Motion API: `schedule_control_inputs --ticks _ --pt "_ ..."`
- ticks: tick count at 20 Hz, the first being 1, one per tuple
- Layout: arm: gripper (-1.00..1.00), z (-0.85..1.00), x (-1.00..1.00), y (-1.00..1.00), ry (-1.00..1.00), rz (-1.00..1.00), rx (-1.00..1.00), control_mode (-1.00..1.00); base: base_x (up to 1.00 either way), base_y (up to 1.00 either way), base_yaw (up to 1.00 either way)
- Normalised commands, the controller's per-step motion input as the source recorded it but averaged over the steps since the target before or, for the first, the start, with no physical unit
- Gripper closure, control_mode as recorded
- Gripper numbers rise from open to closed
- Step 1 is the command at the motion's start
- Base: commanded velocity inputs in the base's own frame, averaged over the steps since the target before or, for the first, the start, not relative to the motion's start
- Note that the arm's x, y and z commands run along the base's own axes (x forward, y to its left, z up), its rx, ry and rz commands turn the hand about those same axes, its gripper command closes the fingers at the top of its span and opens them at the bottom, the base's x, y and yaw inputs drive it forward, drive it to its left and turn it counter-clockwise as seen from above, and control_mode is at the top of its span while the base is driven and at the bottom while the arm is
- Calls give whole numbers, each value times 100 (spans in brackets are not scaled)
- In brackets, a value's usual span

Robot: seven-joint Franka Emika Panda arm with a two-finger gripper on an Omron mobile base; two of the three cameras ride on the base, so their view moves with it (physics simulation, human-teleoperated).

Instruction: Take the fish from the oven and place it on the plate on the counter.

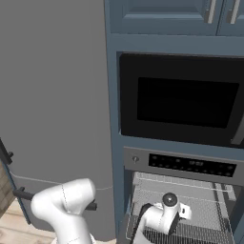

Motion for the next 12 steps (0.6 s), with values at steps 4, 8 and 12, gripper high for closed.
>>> schedule_control_inputs --ticks 4,8,12 --pt "-100 0 0 -30 0 0 0 -100 0 0 0" --pt "-100 0 0 -24 3 0 0 -100 0 0 0" --pt "-100 -1 15 -1 0 0 0 -100 0 0 0"
